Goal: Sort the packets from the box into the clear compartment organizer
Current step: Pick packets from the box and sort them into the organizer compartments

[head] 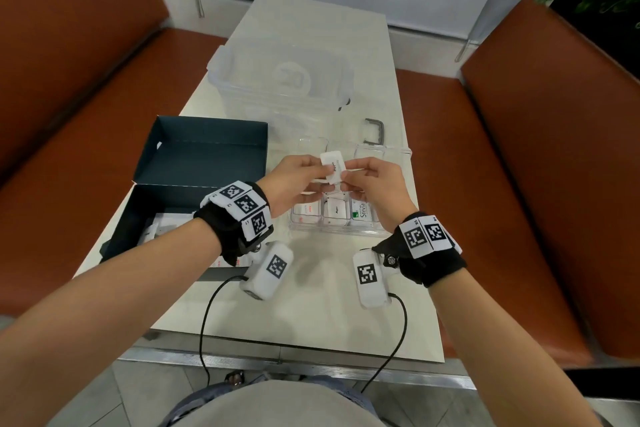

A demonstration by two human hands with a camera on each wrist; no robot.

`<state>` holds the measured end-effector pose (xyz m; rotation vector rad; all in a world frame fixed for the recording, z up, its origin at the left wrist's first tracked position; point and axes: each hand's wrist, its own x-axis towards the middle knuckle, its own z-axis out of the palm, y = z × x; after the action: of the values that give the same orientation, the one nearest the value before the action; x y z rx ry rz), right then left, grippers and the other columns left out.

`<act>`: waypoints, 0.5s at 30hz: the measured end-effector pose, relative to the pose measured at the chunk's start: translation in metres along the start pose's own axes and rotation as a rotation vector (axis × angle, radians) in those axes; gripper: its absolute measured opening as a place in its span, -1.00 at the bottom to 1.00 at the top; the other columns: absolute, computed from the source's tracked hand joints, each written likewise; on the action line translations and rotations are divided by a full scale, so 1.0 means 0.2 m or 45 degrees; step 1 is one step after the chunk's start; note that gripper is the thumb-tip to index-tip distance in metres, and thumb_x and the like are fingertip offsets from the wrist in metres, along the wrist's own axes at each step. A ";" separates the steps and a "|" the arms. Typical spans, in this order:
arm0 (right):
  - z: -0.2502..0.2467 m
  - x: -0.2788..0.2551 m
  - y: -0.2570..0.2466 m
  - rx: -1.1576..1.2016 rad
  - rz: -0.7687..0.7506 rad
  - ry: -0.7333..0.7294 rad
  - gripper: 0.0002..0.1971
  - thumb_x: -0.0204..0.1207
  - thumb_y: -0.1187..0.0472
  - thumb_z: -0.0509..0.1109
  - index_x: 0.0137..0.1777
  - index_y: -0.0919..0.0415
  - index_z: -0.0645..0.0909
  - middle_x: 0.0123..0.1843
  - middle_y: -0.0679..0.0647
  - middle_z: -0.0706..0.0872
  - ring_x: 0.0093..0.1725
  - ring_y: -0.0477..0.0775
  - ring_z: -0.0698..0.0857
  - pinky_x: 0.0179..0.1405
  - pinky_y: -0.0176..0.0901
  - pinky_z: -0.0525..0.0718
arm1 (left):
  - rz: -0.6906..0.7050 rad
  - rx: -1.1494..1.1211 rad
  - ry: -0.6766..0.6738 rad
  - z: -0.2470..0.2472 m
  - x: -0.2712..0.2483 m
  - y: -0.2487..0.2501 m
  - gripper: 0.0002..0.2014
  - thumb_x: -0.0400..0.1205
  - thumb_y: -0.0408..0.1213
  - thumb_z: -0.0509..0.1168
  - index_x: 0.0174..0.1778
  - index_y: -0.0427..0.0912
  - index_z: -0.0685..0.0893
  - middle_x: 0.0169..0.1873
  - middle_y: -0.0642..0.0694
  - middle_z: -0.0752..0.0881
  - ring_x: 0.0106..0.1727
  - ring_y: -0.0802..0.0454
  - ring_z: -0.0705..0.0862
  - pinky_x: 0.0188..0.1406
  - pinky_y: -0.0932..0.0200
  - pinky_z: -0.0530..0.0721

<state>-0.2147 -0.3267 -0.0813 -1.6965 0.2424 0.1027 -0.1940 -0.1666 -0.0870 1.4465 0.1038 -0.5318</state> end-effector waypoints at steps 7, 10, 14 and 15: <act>-0.01 0.06 0.04 -0.465 -0.142 -0.035 -0.83 0.47 0.23 0.51 0.05 0.08 0.72 -0.30 0.02 0.75 -0.36 -0.13 0.69 -0.32 -0.37 0.61 | 0.038 0.370 -0.015 -0.02 -0.01 -0.09 -0.88 0.61 -0.31 0.44 -0.15 -0.19 0.61 -0.25 -0.12 0.74 -0.30 0.14 0.76 -0.29 0.32 0.64; -0.02 0.10 0.06 -0.587 -0.149 -0.011 -0.90 0.43 0.30 0.53 -0.08 0.14 0.78 -0.23 0.09 0.79 -0.27 -0.07 0.69 -0.11 -0.24 0.71 | 0.028 0.446 0.007 -0.01 0.01 -0.11 -0.92 0.63 -0.28 0.42 -0.07 -0.19 0.66 -0.20 -0.12 0.78 -0.29 0.13 0.75 -0.31 0.32 0.60; -0.04 0.16 0.12 -0.705 -0.073 0.079 -0.89 0.47 0.36 0.47 -0.05 0.24 0.79 -0.12 0.15 0.80 -0.18 -0.01 0.70 -0.09 -0.25 0.64 | 0.005 0.470 0.097 -0.04 0.02 -0.12 -0.88 0.67 -0.28 0.33 0.07 -0.19 0.71 -0.05 -0.08 0.81 -0.19 0.06 0.76 -0.21 0.25 0.62; -0.04 0.17 0.14 -0.761 -0.059 0.065 -0.89 0.47 0.36 0.46 -0.04 0.25 0.79 -0.10 0.16 0.80 -0.16 -0.01 0.69 -0.11 -0.29 0.58 | -0.004 0.454 0.100 -0.05 0.02 -0.12 -0.88 0.67 -0.28 0.33 0.07 -0.18 0.71 -0.06 -0.06 0.80 -0.20 0.08 0.76 -0.20 0.26 0.64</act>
<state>-0.1890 -0.3411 -0.1134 -2.3002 0.2227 0.1033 -0.1982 -0.1582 -0.1113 1.8162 0.0759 -0.5130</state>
